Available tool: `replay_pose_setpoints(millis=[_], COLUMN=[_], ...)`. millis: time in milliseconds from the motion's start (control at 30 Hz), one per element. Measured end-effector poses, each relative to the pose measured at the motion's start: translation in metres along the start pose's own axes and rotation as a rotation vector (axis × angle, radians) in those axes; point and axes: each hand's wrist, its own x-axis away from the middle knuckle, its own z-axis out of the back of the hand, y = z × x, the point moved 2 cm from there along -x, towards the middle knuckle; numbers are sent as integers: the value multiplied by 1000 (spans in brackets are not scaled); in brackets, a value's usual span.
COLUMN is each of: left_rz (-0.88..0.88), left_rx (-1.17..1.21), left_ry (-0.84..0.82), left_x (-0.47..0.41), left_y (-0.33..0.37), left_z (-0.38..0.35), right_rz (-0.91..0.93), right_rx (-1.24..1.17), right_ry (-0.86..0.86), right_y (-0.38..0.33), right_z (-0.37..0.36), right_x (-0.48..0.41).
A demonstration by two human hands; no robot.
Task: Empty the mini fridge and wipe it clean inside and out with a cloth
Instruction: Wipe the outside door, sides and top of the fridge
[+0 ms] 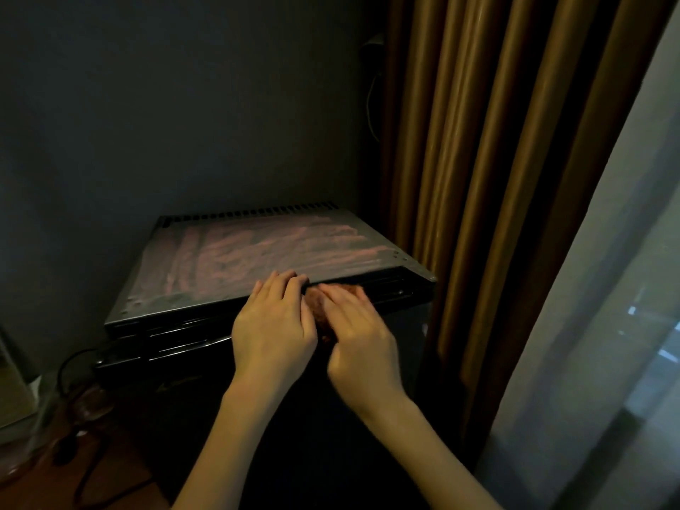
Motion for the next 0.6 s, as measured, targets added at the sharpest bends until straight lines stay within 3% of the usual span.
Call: replay_pose_setpoints(millis=[133, 333, 500, 600], left_rz=[-7, -37, -65, -138], left_rx=[23, 6, -2, 39], left_ry=[16, 5, 38, 43], left_x=[2, 6, 8, 17], left_y=[-3, -3, -3, -1], left_z=[2, 3, 6, 9], right_rz=[55, -104, -215, -155], right_rx=[50, 340, 288, 238], right_ry=[-73, -34, 3, 46], right_y=[18, 78, 63, 38], right_z=[11, 43, 42, 29], right_x=[-16, -28, -32, -29])
